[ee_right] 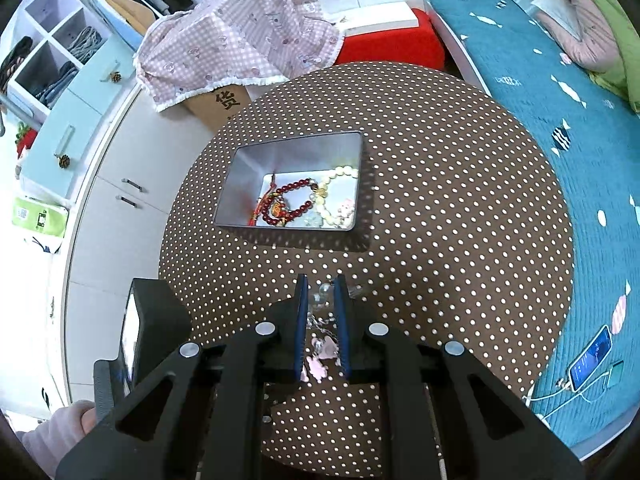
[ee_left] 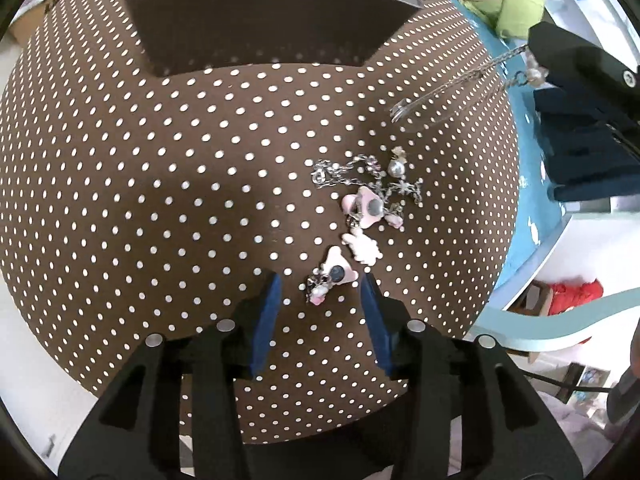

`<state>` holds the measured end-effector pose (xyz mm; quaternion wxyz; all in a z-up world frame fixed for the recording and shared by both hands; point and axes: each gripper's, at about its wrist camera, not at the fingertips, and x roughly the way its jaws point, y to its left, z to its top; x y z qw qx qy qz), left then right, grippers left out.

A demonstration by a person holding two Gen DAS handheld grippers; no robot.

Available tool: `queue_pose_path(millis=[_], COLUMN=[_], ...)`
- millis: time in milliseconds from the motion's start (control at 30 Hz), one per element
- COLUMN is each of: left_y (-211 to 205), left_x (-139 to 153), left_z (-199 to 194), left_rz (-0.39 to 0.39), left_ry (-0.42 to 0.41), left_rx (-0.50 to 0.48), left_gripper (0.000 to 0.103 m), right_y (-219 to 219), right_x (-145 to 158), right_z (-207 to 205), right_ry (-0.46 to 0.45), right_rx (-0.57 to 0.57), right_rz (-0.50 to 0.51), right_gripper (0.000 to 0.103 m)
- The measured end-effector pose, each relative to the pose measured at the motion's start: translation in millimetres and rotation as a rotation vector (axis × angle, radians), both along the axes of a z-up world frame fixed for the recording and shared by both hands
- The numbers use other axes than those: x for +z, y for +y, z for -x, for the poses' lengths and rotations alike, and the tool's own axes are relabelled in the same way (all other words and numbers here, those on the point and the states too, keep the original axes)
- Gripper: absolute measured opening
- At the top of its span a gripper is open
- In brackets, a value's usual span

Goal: Organize jewelry
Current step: 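Carry the heart-charm chain into the tray and open both tools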

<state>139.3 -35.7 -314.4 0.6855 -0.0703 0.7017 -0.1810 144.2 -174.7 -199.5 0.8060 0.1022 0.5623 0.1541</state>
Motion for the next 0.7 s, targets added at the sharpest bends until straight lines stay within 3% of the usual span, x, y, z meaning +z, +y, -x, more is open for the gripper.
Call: queue_pose_path(millis=[133, 300, 533, 700], left_y=[-10, -24, -20, -6], left_x=[-4, -11, -11, 5], left_z=[0, 24, 16, 17], left_rz=[-0.02, -0.08, -0.077, -0.065], left_ry=[-0.013, -0.027, -0.053, -0.088], left_rx=[-0.025, -0.07, -0.044, -0.006], left_gripper=[0.042, 0.012, 0.011, 0.008], right_y=[-5, -6, -7, -7], right_x=[-6, -14, -19, -12], right_z=[2, 5, 7, 4], right_ry=[0.022, 0.05, 0.062, 0.046], right_rx=[-0.009, -0.016, -0.017, -0.015], right_rz=[-0.005, -0.007, -0.012, -0.02], right_gripper=[0.012, 0.012, 0.012, 0.012])
